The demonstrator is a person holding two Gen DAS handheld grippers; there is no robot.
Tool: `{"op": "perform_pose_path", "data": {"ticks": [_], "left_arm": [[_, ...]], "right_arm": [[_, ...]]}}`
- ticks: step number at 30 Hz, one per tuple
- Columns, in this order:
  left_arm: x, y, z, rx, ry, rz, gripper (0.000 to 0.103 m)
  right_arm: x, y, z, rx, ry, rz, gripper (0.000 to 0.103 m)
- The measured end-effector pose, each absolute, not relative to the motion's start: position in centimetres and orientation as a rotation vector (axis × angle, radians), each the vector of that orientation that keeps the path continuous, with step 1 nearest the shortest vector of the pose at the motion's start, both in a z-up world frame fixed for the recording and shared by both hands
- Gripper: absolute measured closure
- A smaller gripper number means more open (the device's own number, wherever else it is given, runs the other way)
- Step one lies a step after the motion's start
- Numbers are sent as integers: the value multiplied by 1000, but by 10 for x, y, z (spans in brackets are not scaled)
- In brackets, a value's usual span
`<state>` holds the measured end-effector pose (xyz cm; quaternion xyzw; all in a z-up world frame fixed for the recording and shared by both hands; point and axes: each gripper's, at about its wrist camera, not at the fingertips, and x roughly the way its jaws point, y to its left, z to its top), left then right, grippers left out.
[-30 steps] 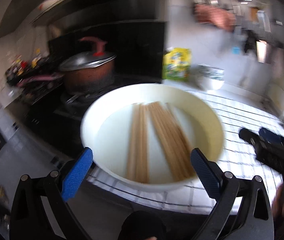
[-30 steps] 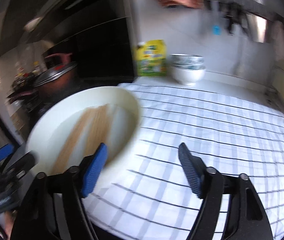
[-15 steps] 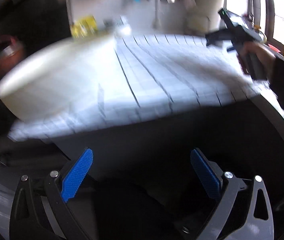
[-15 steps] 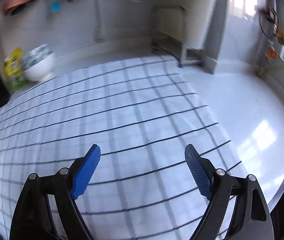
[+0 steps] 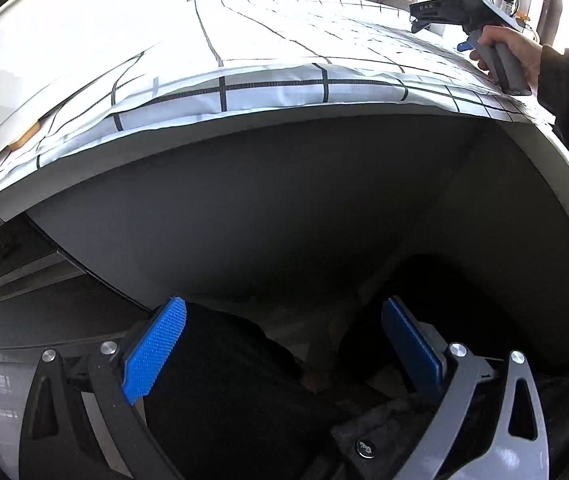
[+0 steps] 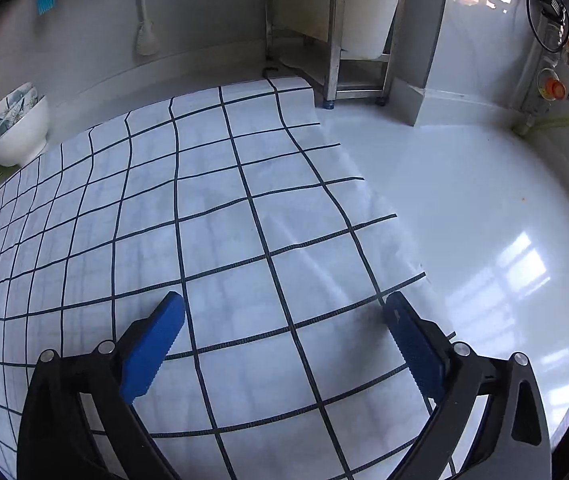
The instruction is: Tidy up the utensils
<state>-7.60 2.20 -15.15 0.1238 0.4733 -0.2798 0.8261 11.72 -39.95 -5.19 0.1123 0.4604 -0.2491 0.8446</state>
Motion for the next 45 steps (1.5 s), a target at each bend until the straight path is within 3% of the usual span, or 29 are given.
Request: {"op": "perform_pose_path", "data": {"ticks": [45], "left_arm": [[-27,90,-181,-45,1172,-556,6]], "right_arm": [[119,-399,-53,239,972,-526,8]]}}
